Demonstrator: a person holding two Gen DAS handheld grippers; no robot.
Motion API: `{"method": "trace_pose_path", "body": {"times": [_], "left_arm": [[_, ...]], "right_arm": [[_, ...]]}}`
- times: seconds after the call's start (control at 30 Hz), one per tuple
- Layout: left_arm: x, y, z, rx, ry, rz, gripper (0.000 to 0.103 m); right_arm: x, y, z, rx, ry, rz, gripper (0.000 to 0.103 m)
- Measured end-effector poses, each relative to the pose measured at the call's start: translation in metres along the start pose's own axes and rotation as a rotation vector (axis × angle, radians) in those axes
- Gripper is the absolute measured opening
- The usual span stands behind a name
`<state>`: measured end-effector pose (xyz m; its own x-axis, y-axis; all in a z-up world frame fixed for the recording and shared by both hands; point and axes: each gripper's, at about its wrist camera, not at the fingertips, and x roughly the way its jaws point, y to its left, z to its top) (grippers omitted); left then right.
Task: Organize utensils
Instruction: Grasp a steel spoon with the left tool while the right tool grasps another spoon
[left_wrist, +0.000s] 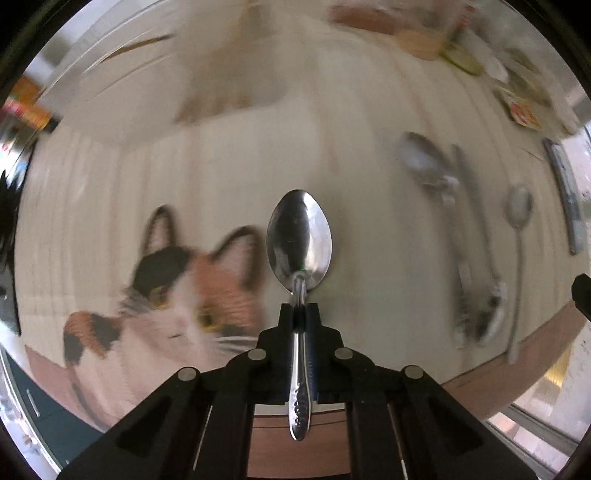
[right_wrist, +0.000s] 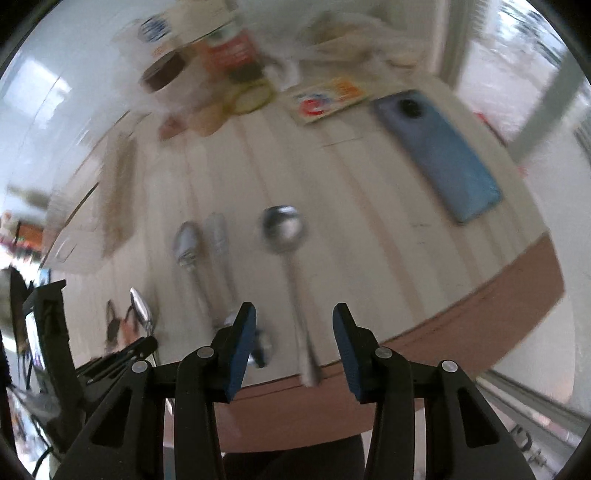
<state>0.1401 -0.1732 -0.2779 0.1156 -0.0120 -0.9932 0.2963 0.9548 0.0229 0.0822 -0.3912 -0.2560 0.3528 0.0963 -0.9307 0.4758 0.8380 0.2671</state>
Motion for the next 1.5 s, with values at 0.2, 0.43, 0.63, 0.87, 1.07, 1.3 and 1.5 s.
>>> {"method": "trace_pose_path", "body": {"times": [0.2,0.43,0.63,0.87,1.07,1.3,1.5], "left_arm": [[-0.004,0.055,-0.015,-0.106,0.010,0.047,0.004],[-0.009,0.075,-0.023,-0.143,0.017,0.026,0.004],[-0.010,0.086,-0.026,-0.140,0.013,-0.001,0.005],[0.002,0.113,-0.004,-0.125,0.024,-0.029,0.005],[0.007,0.118,-0.001,-0.107,0.023,-0.029,0.005],[0.008,0.120,0.000,-0.118,0.019,-0.037,0.005],[0.009,0.117,-0.001,-0.096,0.011,-0.026,0.005]], "right_arm": [[0.035,0.066,0.004,-0.179,0.080,0.039,0.045],[0.077,0.111,0.010,-0.317,0.116,-0.105,0.039],[0.090,0.120,0.008,-0.343,0.122,-0.210,0.009],[0.086,0.132,-0.024,-0.344,0.187,-0.156,0.008],[0.076,0.132,-0.066,-0.382,0.182,-0.181,0.008],[0.074,0.129,-0.070,-0.346,0.174,-0.185,0.008],[0.080,0.131,-0.064,-0.353,0.164,-0.208,0.009]]}}
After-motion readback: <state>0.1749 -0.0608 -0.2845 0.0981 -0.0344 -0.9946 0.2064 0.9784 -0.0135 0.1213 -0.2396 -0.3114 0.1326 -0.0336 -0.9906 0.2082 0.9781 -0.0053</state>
